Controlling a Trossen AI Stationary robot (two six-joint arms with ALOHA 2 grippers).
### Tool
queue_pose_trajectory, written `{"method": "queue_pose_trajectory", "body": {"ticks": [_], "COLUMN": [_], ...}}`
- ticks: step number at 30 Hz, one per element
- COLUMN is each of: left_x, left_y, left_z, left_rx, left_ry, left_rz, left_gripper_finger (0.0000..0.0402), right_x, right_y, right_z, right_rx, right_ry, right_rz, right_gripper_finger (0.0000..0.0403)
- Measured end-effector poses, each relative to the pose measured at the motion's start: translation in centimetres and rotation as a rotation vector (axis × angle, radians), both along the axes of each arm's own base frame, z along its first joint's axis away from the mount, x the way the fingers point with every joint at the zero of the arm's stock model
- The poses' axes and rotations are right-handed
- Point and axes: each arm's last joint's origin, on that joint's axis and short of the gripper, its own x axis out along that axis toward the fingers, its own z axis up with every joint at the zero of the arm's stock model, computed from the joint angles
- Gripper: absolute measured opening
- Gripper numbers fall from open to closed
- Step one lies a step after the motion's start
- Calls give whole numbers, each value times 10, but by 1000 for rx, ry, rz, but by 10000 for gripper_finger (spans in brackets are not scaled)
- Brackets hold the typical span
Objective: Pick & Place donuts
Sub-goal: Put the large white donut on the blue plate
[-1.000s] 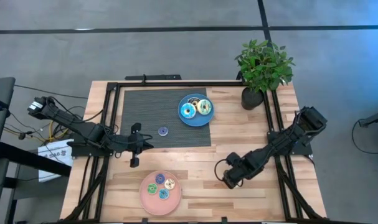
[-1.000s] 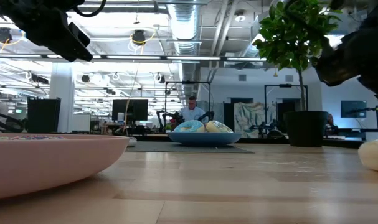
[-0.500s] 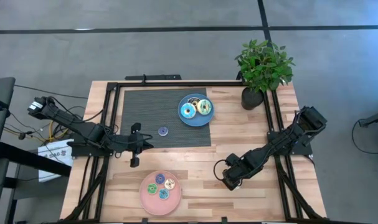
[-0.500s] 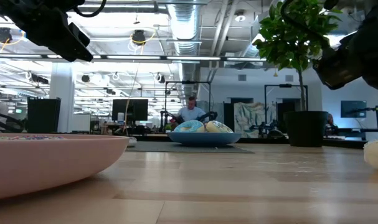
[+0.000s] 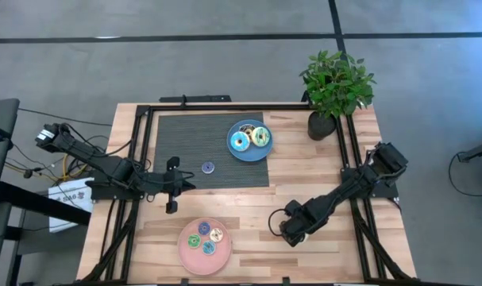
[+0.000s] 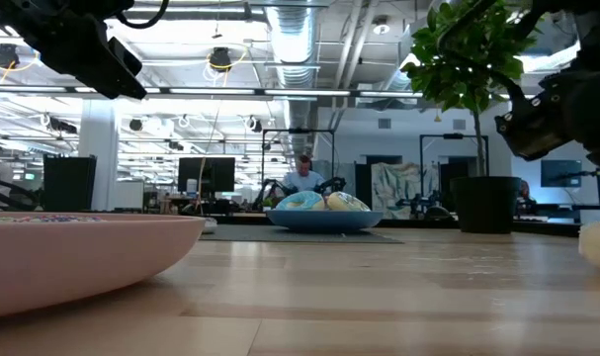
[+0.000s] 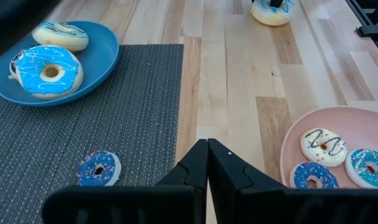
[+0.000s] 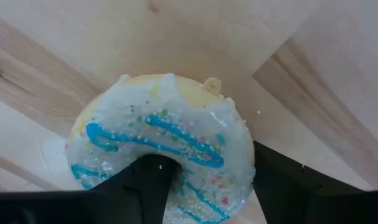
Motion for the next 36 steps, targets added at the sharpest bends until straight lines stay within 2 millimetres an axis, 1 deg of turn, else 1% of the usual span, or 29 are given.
{"method": "queue_pose_trajectory", "body": {"ticks": [3,15,18,21,25,28,31,34,36], "left_x": [0,0,0,0,0,-3,-8,-14,-17], "left_y": [0,0,0,0,0,2,4,6,8], "left_z": [0,0,0,0,1,5,11,17,21], "left_rx": [15,22,23,23,22,41,84,93,108], "left_ry": [0,-4,-4,-3,-7,-28,-62,-103,-125], "left_rz": [-5,-9,-9,-10,-10,-26,-59,-70,-81], "left_gripper_finger": [0,0,0,0,0,0,0,0,0], "right_x": [1,3,3,3,1,5,18,39,50], "right_y": [-1,-1,-4,-9,-23,-37,-52,-72,-87], "right_z": [4,7,17,34,61,79,92,97,101], "right_rx": [-22,-16,-23,-64,-162,-243,-297,-324,-347], "right_ry": [-22,-48,-92,-193,-391,-558,-708,-814,-863], "right_rz": [0,-10,-69,-153,-298,-396,-437,-441,-414], "right_gripper_finger": [188,152,146,142,141,143,142,137,133]}}
